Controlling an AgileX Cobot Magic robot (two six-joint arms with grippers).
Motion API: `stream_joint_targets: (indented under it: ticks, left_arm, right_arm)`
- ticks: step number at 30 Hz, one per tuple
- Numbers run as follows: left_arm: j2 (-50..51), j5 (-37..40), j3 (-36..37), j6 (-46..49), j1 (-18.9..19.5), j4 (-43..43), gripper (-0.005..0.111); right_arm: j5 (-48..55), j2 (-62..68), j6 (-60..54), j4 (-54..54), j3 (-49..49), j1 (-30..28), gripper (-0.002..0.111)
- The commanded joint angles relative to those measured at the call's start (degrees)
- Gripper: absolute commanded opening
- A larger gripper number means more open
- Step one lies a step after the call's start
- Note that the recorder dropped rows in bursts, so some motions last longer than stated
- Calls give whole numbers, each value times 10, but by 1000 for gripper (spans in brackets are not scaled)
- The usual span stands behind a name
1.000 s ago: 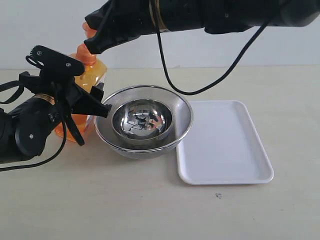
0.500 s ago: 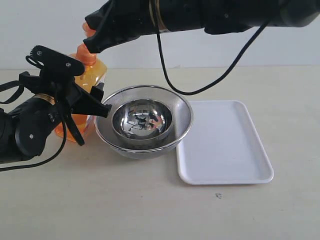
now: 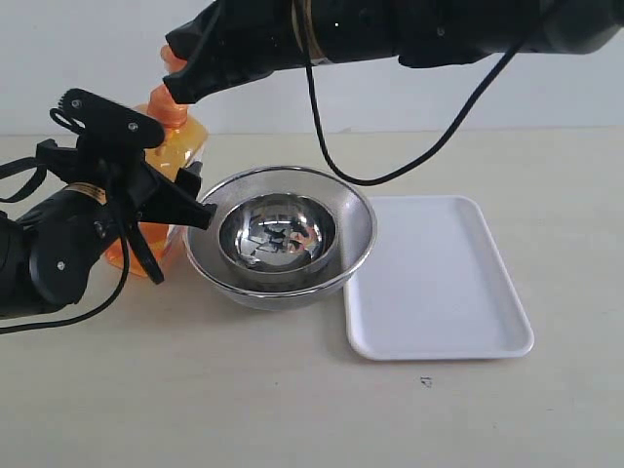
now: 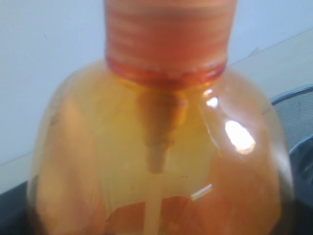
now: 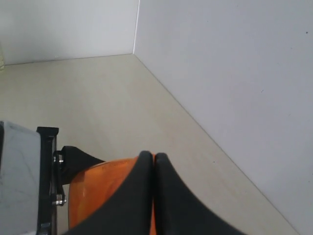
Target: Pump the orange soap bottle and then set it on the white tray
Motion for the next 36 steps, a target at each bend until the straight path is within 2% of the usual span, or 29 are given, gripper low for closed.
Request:
stream_joint_targets:
  ticks: [1, 16, 24, 27, 31, 36]
  left_arm:
    - [-3, -16, -7, -14, -3, 12, 5]
    - [-3, -19, -7, -14, -3, 1, 5]
    - [-3, -24, -7, -12, -1, -10, 5]
    - [-14, -48, -7, 32, -1, -73, 5]
    - [-47, -51, -7, 72, -1, -103, 5]
    - [-121, -41, -7, 110, -1, -136, 5]
  right_arm:
    - [-7, 35, 0, -52, 22, 3, 0]
    - [29, -60, -29, -52, -39, 3, 0]
    - [163, -164, -31, -52, -35, 3, 0]
    - [243, -204, -29, -52, 48, 3, 0]
    - [313, -243, -29, -52, 139, 3, 0]
    - [387, -300, -29, 7, 234, 3, 0]
